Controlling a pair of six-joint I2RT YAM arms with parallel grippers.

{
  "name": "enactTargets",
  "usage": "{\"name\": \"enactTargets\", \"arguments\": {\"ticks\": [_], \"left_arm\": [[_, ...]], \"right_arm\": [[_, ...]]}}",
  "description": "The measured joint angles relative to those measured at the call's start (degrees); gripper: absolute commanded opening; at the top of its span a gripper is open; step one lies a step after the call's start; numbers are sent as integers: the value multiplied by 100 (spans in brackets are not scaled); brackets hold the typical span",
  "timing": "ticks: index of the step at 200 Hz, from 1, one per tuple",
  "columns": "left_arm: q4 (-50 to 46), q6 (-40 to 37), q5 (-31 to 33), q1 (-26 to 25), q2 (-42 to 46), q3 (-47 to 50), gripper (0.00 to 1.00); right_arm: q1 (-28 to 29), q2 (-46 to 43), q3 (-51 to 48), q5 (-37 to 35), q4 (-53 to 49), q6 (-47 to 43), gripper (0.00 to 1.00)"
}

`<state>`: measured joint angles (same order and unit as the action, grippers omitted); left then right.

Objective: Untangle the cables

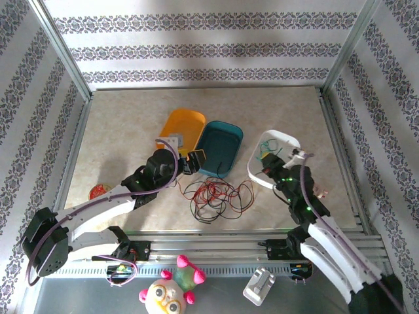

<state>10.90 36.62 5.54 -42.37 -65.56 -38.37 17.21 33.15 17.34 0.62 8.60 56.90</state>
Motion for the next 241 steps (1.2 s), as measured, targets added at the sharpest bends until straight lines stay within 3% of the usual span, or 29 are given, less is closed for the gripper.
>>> {"name": "enactTargets", "arguments": {"ticks": [22,48,74,99,150,203,241], "left_arm": [[-269,-42,122,0,-146,-37,75],[-483,-42,138,0,-391,-79,75],[-588,-44,109,-2,-592,-131,75],[-640,-76,15,-7,-684,-173,75],[-667,-258,-310,-109,-870,-302,76],[-667,-258,-341,-114,-973,-302,76],[-664,-256,-361,-114,-973,-302,76]], "right_arm": [[-824,-177,-59,245,-450,20,15],[-1346,752,114,927,-977,-214,45],[-1368,2013,835,1694,-1687,-662,52],[-1276,2072,1180,1847,-1963,-892,58],[-431,1266,1281,1718,-2087,-1150,61],[1266,2011,1303,1958,-2103,-1596,61],[1729,2706,1499,1749,-2190,-1834,61]]}}
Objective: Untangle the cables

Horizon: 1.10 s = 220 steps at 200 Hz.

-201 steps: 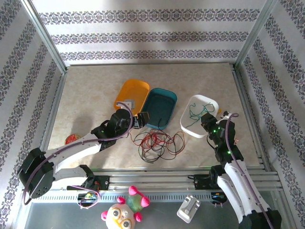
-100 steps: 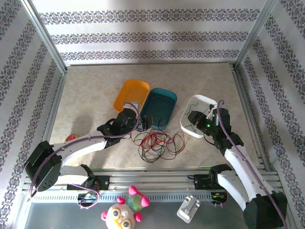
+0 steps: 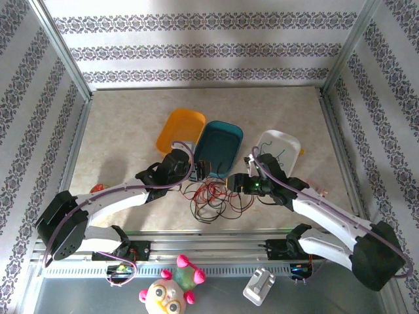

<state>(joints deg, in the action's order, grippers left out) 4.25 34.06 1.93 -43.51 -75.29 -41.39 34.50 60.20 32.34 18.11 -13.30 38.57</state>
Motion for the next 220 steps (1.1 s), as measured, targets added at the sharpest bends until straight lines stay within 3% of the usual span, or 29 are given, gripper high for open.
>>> {"name": "enactTargets", "arguments": {"ticks": [66,72,91,100,133,220], "left_arm": [[-2,76,-44,0,0,0,76],[-2,83,-46,0,0,0,76],[-2,87,-66,0,-7,0,76],[-2,87,-74,0,-22,0,76],[-9,101,-109,0,-85,0,76],[-94,138,-103,0,-190,0,76]], "right_arm": [[459,1145,621,-302,-20,-321,54],[487,1202,638,-348,-17,-328,48],[551,1381,726,-487,-22,-393,10],[553,1425,769,-553,-26,-420,0],[553,1248,883,-824,-94,-448,0],[551,-905,1982,-1902,-199,-841,0]]}}
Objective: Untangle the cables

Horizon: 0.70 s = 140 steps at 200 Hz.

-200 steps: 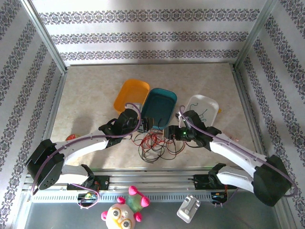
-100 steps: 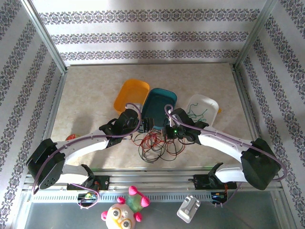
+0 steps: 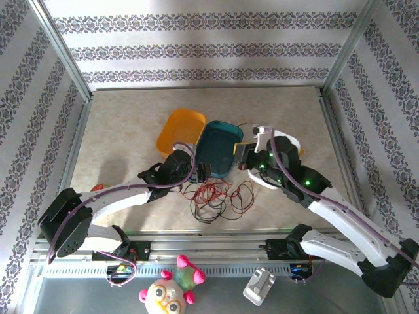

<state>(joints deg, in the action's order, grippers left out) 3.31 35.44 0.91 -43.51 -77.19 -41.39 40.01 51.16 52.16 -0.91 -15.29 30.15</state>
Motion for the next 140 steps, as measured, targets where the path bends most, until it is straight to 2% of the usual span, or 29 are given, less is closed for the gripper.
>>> {"name": "enactTargets", "arguments": {"ticks": [23,48,81,119,124,133,140], "left_arm": [[0,37,48,0,0,0,76],[0,85,131,0,2,13,76],[-20,138,262,0,46,160,77],[-42,181,299,0,262,315,77],[-42,188,304,0,286,323,77],[-42,205,321,0,315,330,77],[-42,210,328,0,326,330,77]], "right_arm": [[-59,-98,87,-170,273,-146,0],[-396,299,284,-120,474,-192,0],[-876,1360,380,337,951,-133,0],[-1027,2776,605,872,1235,63,0],[-1029,2946,667,935,1241,105,8],[-1029,3252,807,1032,1213,186,33],[-1027,3460,918,1084,1167,247,42]]}}
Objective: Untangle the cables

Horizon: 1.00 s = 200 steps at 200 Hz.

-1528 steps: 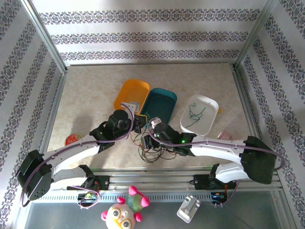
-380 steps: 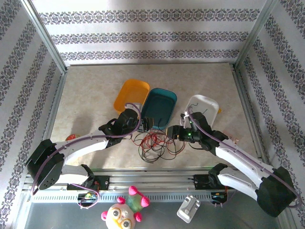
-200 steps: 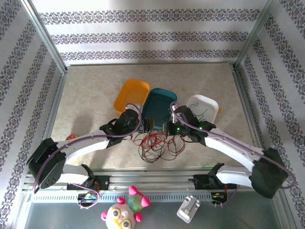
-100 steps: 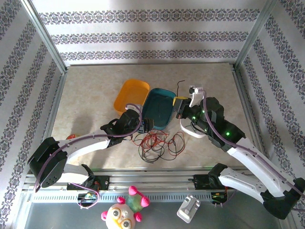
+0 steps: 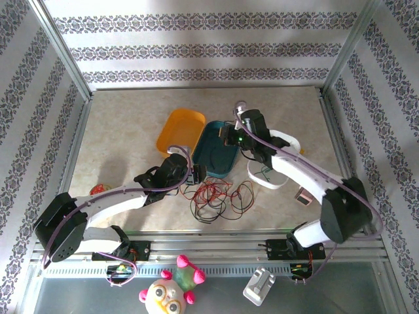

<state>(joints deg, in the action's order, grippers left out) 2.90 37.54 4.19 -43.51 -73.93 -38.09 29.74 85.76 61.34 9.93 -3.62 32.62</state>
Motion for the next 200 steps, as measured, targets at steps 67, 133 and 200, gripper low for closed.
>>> {"name": "enactTargets", "arguments": {"ticks": [67,133,200], "left_arm": [[-4,-11,33,0,13,0,78],[-35,-164,-125,0,-295,-59,78],[-35,-243,-267,0,-573,-170,78]], "right_arm": [[55,85,81,-531,-772,350,49],[857,-1443,-1635,-813,-984,957,49],[1867,-1690,-2446,-846,-1934,1198,37]]}}
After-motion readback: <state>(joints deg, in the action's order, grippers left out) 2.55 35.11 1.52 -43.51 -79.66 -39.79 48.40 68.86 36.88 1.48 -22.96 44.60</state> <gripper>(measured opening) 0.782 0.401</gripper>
